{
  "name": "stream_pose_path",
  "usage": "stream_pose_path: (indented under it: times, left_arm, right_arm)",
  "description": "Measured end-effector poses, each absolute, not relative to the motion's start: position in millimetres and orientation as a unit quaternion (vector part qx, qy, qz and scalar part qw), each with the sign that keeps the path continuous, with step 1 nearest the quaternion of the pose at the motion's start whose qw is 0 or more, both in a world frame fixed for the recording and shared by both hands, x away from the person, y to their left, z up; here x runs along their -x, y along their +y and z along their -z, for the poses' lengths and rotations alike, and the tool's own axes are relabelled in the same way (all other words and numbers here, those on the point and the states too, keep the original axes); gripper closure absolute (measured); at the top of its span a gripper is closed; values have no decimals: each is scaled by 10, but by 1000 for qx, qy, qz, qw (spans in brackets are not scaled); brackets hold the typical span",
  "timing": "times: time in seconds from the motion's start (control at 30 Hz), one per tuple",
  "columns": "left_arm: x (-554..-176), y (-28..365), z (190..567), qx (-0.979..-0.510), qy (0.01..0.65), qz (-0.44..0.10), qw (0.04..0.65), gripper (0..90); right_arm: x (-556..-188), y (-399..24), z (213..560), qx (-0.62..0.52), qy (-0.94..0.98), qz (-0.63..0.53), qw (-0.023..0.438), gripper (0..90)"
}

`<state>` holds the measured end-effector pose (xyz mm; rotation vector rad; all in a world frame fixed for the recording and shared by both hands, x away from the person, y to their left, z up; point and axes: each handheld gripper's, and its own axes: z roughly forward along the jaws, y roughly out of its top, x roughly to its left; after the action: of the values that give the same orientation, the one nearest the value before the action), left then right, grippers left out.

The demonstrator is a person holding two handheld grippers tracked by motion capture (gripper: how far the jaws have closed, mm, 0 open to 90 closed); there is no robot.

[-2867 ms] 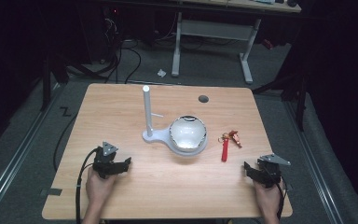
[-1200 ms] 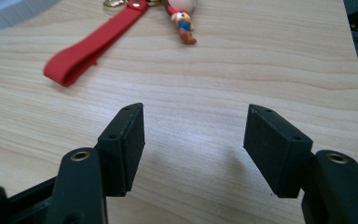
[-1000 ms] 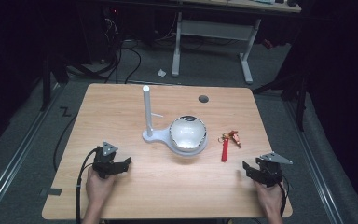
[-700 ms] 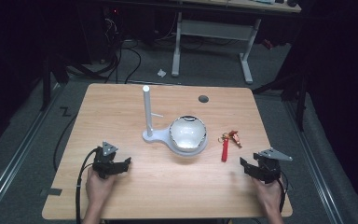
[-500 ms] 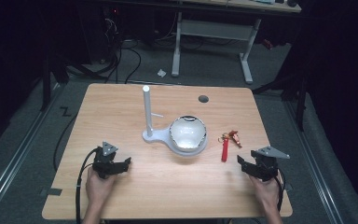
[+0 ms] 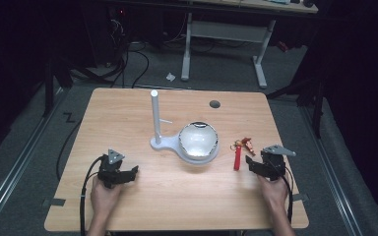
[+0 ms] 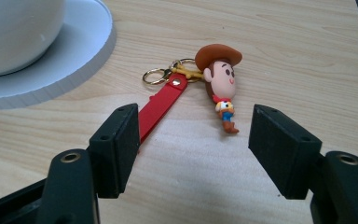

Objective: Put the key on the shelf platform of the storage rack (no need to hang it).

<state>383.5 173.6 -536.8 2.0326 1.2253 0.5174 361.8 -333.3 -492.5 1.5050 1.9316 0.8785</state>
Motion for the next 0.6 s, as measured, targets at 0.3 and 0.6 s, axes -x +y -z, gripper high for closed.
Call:
stream_pose_path:
  times: [0.3, 0.6]
  left_arm:
    - [-3835, 1736, 5368, -784, 473, -200, 349, 213]
    - [-3835, 1735, 5368, -784, 473, -200, 349, 212]
  right_arm:
    - [-3853, -3275, 4885, -563, 716, -319, 262, 294]
    - [-4115, -3240, 4947, -567, 723, -306, 249, 239]
